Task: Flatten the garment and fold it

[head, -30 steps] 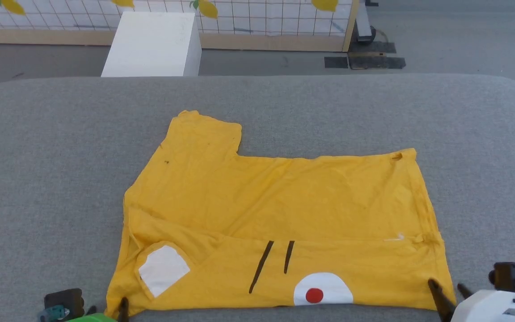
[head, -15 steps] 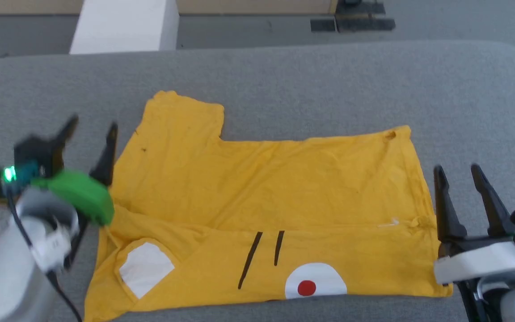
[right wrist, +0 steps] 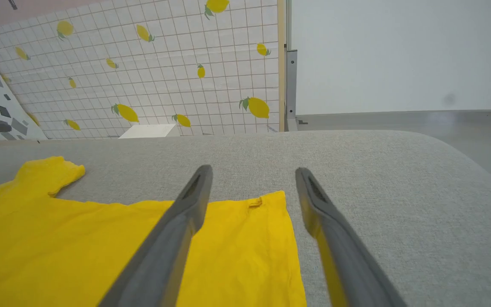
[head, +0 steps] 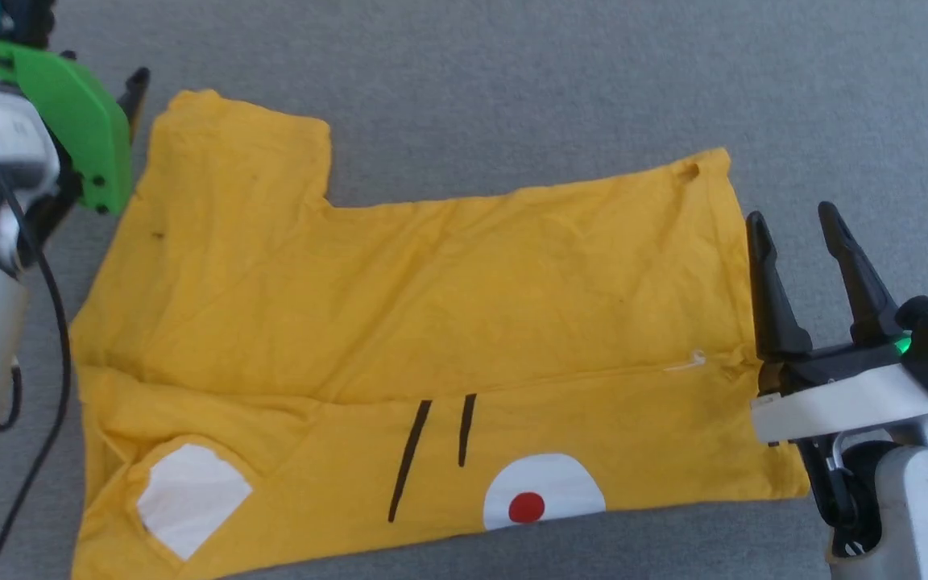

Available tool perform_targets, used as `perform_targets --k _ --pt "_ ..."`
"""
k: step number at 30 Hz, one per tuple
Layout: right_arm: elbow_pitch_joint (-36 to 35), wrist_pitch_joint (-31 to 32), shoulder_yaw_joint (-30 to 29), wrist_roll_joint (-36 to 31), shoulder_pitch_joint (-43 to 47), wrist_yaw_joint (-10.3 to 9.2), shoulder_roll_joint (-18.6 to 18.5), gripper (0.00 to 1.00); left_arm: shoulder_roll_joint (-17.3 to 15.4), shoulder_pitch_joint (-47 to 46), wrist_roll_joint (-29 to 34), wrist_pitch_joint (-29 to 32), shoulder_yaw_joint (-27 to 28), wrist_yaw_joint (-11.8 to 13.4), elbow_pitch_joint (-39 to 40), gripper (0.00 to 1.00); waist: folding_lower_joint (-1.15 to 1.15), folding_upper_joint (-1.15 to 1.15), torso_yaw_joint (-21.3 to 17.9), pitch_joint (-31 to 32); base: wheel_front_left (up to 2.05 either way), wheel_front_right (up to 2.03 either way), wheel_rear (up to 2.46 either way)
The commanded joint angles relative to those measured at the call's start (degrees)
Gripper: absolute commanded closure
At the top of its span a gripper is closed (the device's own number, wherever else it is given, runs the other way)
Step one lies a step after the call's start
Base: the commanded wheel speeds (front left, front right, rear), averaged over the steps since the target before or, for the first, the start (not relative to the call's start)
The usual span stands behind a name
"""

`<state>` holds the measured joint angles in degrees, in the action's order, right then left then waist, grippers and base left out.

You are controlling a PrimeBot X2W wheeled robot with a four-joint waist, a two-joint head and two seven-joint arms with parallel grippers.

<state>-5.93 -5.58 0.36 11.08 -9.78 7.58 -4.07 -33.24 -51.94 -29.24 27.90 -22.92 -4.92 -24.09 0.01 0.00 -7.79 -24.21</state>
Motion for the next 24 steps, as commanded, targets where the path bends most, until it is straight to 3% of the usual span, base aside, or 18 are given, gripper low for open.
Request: perform_targets --k 1,5,11,17,18,19,24 --pt "0.04 -0.2 0.39 0.32 -1.22 -0.09 0.18 0.0 -0.32 -1.98 -0.98 2.38 0.25 0.4 -0.89 0.0 -0.01 0.0 -3.41 -4.33 0.0 0.0 0.0" --pt "0.11 -0.37 1.3 0.62 -2.26 -0.09 0.34 0.0 -0.2 -5.44 -2.98 8.88 1.22 1.99 -2.27 0.0 -0.01 0.0 -4.66 -6.35 0.0 0.0 0.0" --pt "0.61 -1.11 2.2 1.18 -3.31 -0.09 0.61 0.0 -0.83 -7.13 -4.78 20.22 1.66 6.61 -3.06 0.0 -0.01 0.0 -6.15 -8.31 0.0 0.0 0.0" --pt "1.49 -1.68 2.81 1.57 -3.68 -0.09 0.8 0.0 -1.74 -5.25 -6.24 27.2 2.36 10.95 -1.04 0.0 -0.01 0.0 -6.77 -8.99 0.0 0.0 0.0" --pt "1.6 -1.71 2.85 1.59 -3.73 -0.09 0.82 0.0 -1.97 -4.88 -6.35 27.62 2.38 11.15 -0.39 0.61 -0.01 0.0 -6.78 -9.02 0.0 0.0 0.0" --pt "1.72 -1.72 2.88 1.56 -3.82 -0.09 0.84 0.0 -2.23 -4.38 -6.48 27.91 2.43 11.31 0.39 1.0 -0.01 0.0 -6.75 -9.01 0.0 0.0 0.0" --pt "1.71 -0.43 3.76 0.45 -7.65 -0.09 -0.16 0.0 -2.97 -2.76 -6.55 26.79 2.35 10.86 3.51 1.0 -0.01 0.0 -6.24 -8.46 0.0 0.0 0.0"
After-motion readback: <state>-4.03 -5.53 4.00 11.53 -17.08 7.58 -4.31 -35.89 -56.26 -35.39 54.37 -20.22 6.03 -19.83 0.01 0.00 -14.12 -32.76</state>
